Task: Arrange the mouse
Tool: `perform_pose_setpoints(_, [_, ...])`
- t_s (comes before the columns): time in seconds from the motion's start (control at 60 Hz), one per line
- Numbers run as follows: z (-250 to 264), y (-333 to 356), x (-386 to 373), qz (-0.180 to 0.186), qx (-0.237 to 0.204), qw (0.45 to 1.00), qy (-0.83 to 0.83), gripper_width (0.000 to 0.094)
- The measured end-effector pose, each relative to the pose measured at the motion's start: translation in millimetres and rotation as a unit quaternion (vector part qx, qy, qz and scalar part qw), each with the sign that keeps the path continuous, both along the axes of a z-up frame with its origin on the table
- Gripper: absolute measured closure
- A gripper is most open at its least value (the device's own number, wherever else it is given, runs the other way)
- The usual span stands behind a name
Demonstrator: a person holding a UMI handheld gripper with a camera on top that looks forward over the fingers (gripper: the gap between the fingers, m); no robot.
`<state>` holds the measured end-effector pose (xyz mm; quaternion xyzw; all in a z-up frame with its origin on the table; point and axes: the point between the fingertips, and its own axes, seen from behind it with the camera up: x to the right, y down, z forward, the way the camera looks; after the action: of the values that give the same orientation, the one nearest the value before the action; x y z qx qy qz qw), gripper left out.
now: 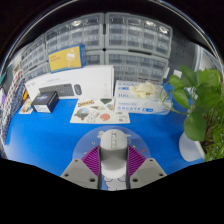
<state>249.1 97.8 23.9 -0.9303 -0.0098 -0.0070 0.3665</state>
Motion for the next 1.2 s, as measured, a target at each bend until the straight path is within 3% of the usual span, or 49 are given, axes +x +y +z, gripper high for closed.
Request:
perform_pose_setpoints(0.117, [-32,-12,-1,0.01,-0.039,0.999,-0.006,0.0558])
perform_pose_setpoints(0.333, [-33,-10,0,-0.012,-0.036,0.999,0.01,0.0417])
perform_pose_setpoints(0.467, [-27,-15,14,-0.024,-0.053,0.998,-0.02,0.0051])
perform_pose_setpoints(0.667, [26,-20,-9,-0.024,-0.028,0.999,-0.036,0.0064])
perform_pose_setpoints(0.95, [133,-48,-112,-0.022,0.057,0.998,-0.009,0.0061])
perform_pose_setpoints(1.067, [154,-66,-157,-0.023,0.086,0.996,0.014,0.006])
perform_pose_setpoints(1.2, [156,-88,-191,-0.026,0.09,0.995,0.026,0.0065])
